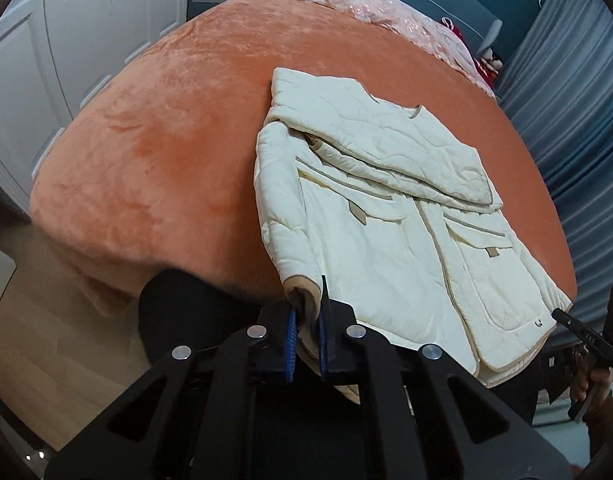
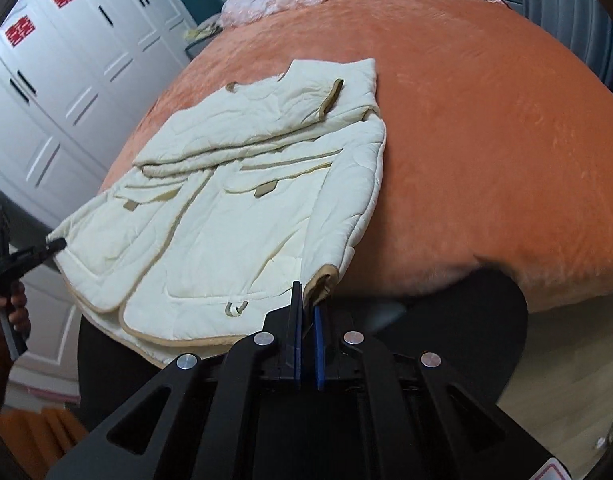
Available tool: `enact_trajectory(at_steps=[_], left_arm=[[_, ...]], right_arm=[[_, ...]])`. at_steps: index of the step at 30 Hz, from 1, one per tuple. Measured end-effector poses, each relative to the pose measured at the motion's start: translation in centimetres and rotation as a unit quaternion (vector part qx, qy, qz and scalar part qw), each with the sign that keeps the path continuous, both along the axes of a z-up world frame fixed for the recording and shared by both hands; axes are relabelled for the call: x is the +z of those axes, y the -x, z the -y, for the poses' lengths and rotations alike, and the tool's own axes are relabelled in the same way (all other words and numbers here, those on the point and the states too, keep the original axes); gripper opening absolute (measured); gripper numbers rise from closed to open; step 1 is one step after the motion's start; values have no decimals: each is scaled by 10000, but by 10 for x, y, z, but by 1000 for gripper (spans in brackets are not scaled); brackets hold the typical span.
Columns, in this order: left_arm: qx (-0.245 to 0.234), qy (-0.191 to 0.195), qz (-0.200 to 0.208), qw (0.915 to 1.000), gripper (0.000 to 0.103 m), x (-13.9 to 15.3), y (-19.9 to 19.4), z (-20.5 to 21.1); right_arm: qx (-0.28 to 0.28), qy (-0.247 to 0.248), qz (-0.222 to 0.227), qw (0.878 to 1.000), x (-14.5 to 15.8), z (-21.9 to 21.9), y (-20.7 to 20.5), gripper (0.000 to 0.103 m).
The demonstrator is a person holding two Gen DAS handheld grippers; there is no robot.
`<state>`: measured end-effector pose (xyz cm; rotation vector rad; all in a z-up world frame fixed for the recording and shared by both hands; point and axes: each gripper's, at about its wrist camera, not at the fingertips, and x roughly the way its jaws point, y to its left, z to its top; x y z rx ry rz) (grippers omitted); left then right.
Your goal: Fold large clothes
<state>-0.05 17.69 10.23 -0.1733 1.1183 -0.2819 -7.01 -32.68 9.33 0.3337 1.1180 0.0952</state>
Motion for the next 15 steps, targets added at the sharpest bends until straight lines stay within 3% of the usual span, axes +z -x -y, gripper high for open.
enact_trajectory(at_steps=[3,5,11,15], left_arm=[[-5,6,-197,9998,7,15,41,-12],[-36,-31,-133,9999,7,24,54,-8],[128,245,761,9967,6,60,25,8],[434,141,1406,9890,6,78,-11,13]], right_arm=[[66,-194,-323,9993,11,-1,39,4],[-2,-266,-249,9993,20,0,49,4],[-339,-152,937,9949,63,7,14,4],[-623,-2,1623,9848,86,13,-27,4]])
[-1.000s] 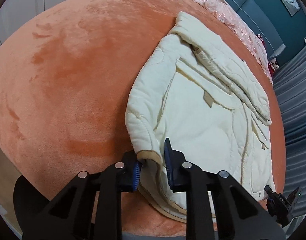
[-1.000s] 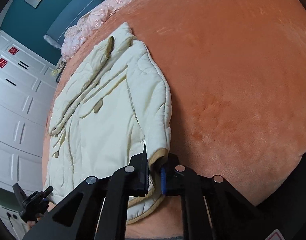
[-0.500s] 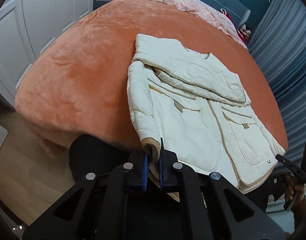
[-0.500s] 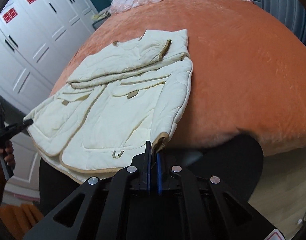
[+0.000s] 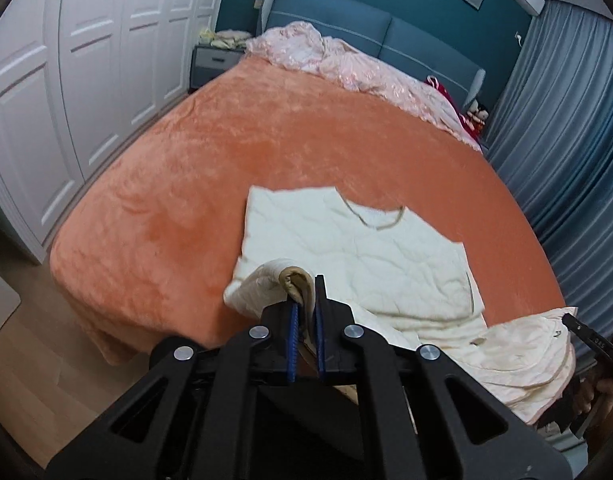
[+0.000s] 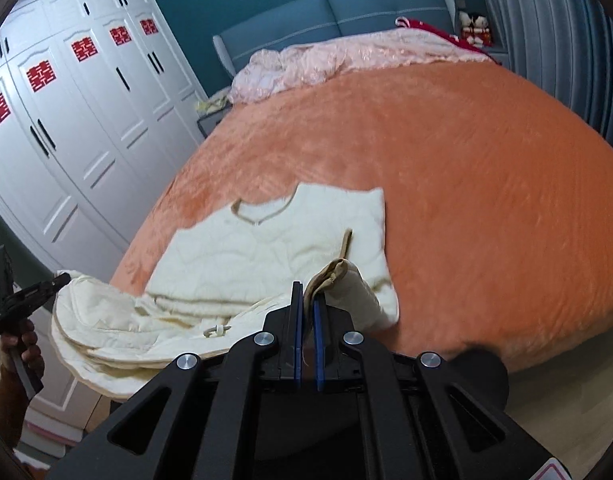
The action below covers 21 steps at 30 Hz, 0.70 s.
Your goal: Fold large clothes
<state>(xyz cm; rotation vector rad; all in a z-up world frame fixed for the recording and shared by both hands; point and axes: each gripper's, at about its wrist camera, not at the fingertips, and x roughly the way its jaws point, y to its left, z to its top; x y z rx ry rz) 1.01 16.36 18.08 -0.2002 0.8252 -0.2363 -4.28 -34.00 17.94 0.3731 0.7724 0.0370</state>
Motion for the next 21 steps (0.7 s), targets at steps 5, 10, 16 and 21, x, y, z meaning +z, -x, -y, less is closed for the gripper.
enact_trajectory(at_steps=[5,10,16,21], left_arm=[[423,15,325,9986,6,0,-55,5],[711,-438,448,9955,6,-19,-112,27],[953,-755,221,9923,7,-49,-180,47],[1073,-910,-108,9900,8,-84,-223,54]], right_arm=[[-536,-189,524,9970,-1,10,-52,4],[-961,-49,715,9928,-12,10,-109,4],[-1317,-23,764,9883,-33,12,-166,4],[-1464,67,559,9876,-61,15,-204,4]])
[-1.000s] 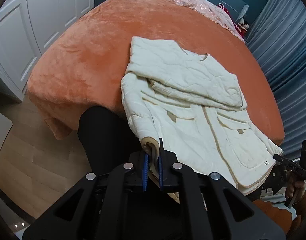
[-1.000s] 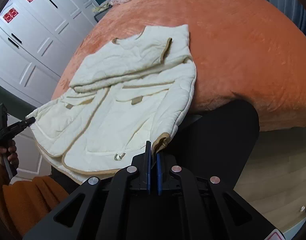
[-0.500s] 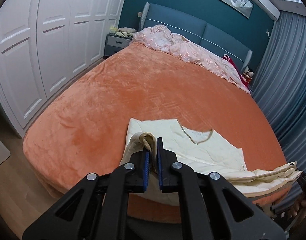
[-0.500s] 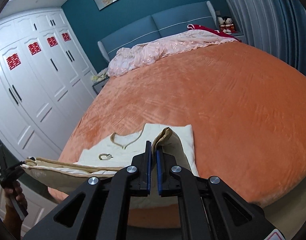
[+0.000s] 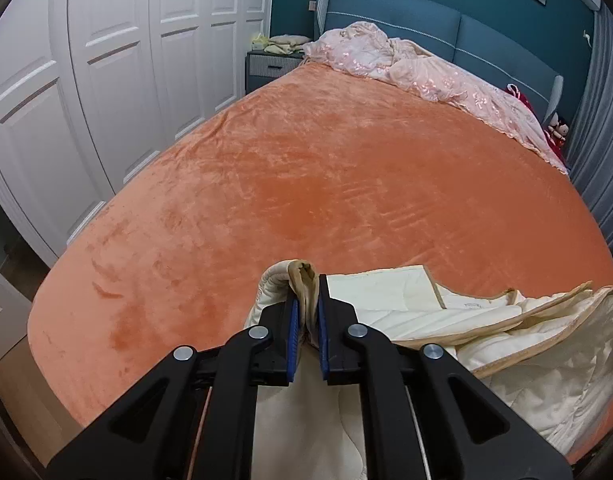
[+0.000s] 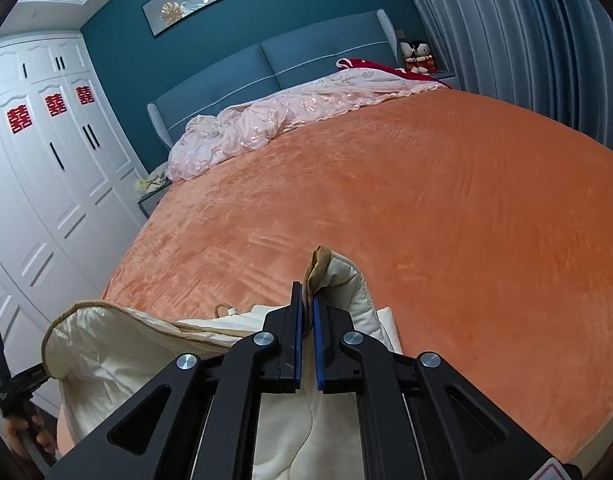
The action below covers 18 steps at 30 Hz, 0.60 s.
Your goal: Fold large clothes
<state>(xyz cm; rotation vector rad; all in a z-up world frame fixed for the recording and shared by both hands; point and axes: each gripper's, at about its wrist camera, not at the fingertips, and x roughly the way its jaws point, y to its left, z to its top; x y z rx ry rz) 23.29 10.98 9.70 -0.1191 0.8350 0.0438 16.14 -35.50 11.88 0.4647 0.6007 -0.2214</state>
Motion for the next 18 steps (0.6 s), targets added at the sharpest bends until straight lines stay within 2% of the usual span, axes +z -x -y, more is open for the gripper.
enact_trajectory(at_steps=[9,14,18], left_arm=[[83,-264,-501,9984,9,-61,-43,13],[58,-475,-618,9969,10,-85,-58,21],[74,-481,-684,9965,11,-99,-64,22]], right_arm=[[-72,50,-479,9988,-50,3,-45,4],[-115,64,-724,9973,-75,5,-64,4],[-109,86,-952,9954,-96,5,-76,4]])
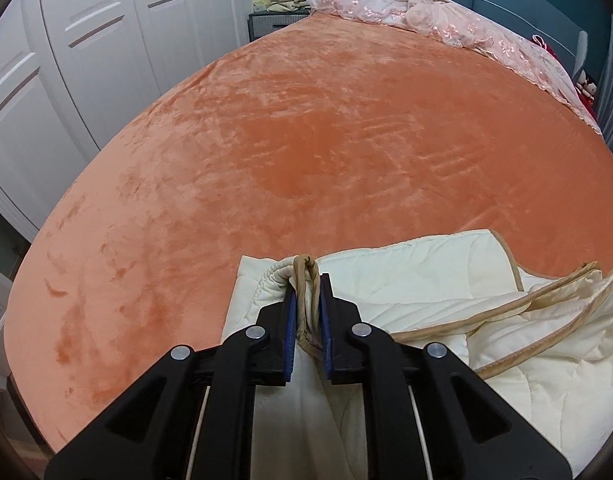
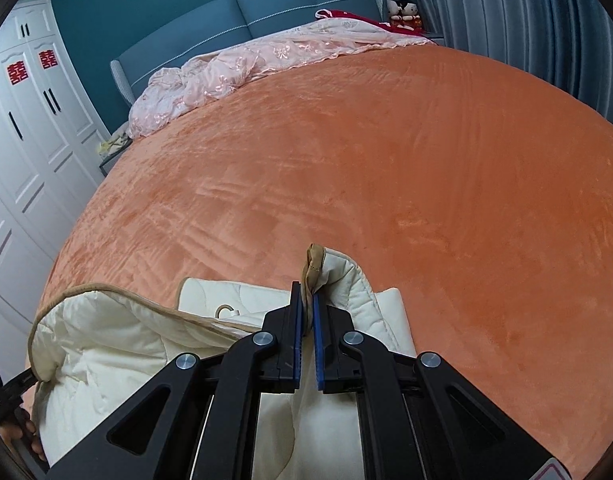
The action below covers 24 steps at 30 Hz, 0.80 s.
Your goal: Fold large clothes
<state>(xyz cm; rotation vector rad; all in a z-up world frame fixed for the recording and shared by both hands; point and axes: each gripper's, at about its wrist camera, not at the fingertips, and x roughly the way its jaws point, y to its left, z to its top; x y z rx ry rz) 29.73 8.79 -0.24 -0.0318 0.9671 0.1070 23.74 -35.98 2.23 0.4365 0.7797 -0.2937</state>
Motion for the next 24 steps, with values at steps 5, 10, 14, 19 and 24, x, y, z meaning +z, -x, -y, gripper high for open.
enact_trajectory(at_steps=[5,10,14,19,24], left_arm=[[-22,43,43,10000,13,-17,1,0],[-10,295,126,9995,15,-18,2,-5],[-70,999,413,9941,32,12,13,-26],[-221,1207,1340,9834,87,69,44,-53],[-447,1533,166,9870,87,43,7,-52]], right_arm=[[-5,-71,-220,9997,-27,1,-6,4],[73,-151,-287,9994,-36,2,-9,7],[131,-605,154,9980,-12,15,6,33],[108,-618,1008,9929,28,30,45,62],[131,-618,199,9978,10,34,19,62]])
